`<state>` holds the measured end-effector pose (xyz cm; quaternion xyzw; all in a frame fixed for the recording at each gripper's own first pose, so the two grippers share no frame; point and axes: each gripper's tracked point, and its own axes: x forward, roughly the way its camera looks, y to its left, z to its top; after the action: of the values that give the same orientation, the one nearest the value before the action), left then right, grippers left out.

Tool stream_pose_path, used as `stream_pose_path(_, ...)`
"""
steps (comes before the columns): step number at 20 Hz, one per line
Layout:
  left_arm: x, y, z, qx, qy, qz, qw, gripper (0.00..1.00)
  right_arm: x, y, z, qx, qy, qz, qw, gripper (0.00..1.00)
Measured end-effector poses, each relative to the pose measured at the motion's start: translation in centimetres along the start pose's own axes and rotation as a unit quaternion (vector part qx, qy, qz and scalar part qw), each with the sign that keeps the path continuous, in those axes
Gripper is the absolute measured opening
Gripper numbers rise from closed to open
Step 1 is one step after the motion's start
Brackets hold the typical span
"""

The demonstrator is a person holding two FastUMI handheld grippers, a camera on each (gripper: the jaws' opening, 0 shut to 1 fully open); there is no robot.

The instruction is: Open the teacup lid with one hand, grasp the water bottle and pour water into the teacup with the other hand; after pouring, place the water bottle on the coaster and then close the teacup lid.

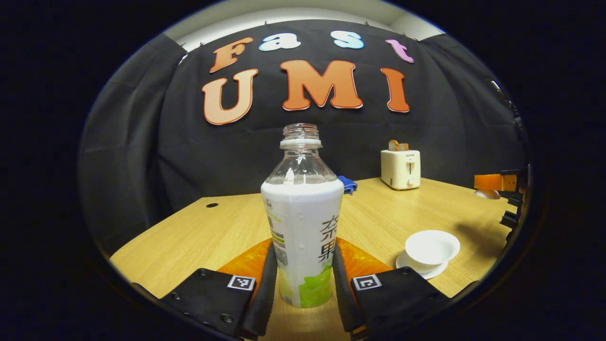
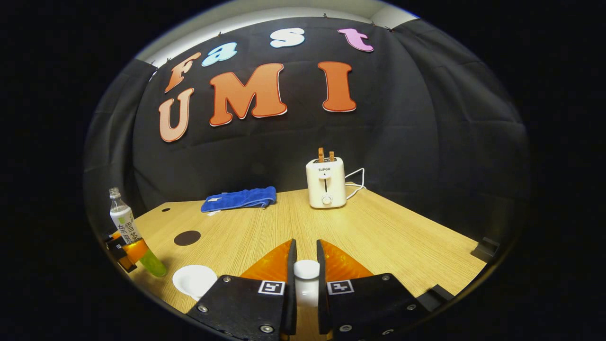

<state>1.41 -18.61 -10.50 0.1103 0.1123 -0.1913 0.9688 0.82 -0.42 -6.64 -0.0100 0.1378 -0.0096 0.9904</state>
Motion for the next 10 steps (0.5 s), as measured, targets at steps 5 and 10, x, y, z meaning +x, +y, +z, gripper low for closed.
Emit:
stream_pose_path(5,-1.4,0.9,1.4,0.112,0.011,-0.014,0.994,0.59,-0.2,-0.7,0.3,0.007,-0.003,-0.004,1.000,0.18)
stream_pose_path(10,-2.3,-0.2,2.3,0.228,0.013,-0.049,0.972,0.58,-0.3,-1.0,0.4,0.013,-0.003,-0.006,1.000,0.18)
